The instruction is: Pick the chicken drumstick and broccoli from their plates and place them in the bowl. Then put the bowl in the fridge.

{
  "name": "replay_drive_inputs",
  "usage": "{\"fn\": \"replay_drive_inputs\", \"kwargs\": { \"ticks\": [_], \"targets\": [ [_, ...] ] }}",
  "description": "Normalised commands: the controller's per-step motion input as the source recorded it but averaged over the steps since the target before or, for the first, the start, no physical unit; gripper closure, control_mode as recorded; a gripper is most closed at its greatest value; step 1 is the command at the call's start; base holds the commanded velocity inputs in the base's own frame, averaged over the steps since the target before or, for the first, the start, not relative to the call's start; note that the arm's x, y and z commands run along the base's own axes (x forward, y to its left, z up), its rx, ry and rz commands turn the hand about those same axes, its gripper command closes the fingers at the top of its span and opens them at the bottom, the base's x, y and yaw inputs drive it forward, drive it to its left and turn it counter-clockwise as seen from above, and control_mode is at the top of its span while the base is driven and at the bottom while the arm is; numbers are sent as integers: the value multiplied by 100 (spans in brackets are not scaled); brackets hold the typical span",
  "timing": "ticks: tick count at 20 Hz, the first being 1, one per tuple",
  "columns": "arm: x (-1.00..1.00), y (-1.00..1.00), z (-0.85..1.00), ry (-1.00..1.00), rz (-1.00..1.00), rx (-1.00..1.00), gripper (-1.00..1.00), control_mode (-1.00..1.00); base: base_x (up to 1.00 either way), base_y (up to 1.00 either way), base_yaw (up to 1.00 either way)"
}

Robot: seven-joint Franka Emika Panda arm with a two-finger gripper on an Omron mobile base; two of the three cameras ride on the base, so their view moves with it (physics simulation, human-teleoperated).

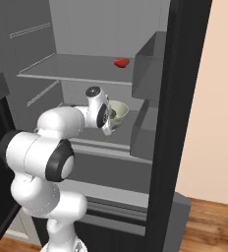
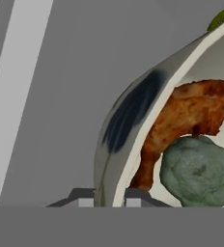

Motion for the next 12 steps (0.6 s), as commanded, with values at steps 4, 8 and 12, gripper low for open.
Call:
{"fn": "replay_drive_inputs", "kwargs": {
  "ticks": [4,8,12],
  "targets": [
    [-27,0,9,-10,2,0,-100,-100,0,0,0],
    [-57,0,19,-18,0,0,-100,-100,0,0,0],
    [-66,0,27,-16,0,0,-100,-100,0,0,0]
  ]
}}
